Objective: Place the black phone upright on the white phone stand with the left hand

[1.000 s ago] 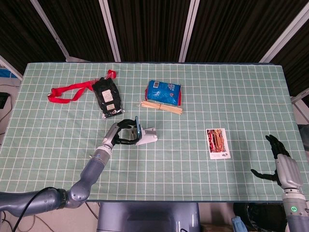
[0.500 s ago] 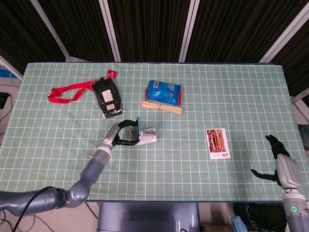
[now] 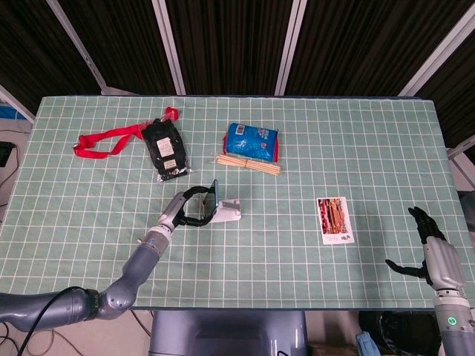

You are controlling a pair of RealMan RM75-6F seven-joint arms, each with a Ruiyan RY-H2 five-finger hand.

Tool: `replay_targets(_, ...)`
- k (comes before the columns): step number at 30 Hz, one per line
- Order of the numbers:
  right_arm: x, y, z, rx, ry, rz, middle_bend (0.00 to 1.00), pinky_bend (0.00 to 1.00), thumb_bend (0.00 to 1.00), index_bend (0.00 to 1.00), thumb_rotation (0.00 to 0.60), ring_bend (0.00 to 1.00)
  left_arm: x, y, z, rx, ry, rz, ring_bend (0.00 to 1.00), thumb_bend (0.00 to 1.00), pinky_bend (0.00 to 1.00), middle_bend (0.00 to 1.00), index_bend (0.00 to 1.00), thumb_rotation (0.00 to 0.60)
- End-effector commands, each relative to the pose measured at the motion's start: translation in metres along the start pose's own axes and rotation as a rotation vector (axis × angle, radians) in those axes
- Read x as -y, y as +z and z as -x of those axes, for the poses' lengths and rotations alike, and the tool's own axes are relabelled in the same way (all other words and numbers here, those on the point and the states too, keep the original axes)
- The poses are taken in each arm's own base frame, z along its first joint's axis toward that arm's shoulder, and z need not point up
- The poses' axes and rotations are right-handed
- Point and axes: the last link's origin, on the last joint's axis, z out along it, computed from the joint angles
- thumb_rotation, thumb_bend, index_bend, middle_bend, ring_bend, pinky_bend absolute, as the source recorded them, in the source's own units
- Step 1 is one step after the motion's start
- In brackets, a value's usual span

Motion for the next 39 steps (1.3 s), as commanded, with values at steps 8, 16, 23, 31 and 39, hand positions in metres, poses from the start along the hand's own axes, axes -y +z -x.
replay_targets(8,0.000,-0.001,0.000,0.000,0.000,-0.002,0.00,0.15,0.12,0.00,0.600,0.00,-0.001,-0.002,-0.002,0.000,0.025,0.006,0.00,0.33,0.00,0.04,0.07,0.600)
replay_targets(16,0.000,-0.001,0.000,0.000,0.000,-0.002,0.00,0.15,0.12,0.00,0.600,0.00,0.002,-0.007,-0.005,0.011,0.059,0.007,0.00,0.31,0.00,0.02,0.04,0.600)
replay_targets(23,0.000,-0.001,0.000,-0.002,0.000,-0.002,0.00,0.15,0.12,0.00,0.600,0.00,0.006,-0.023,-0.014,0.010,0.122,0.021,0.00,0.26,0.00,0.00,0.00,0.600)
replay_targets(31,0.000,-0.002,0.000,-0.003,-0.008,-0.004,0.00,0.15,0.12,0.00,0.600,0.00,0.022,-0.071,-0.048,-0.079,0.368,0.072,0.00,0.25,0.00,0.00,0.00,0.600)
replay_targets(39,0.000,-0.002,0.000,-0.008,-0.036,-0.010,0.00,0.15,0.12,0.00,0.600,0.00,0.057,-0.127,-0.097,-0.293,0.701,0.107,0.00,0.21,0.00,0.00,0.00,0.600)
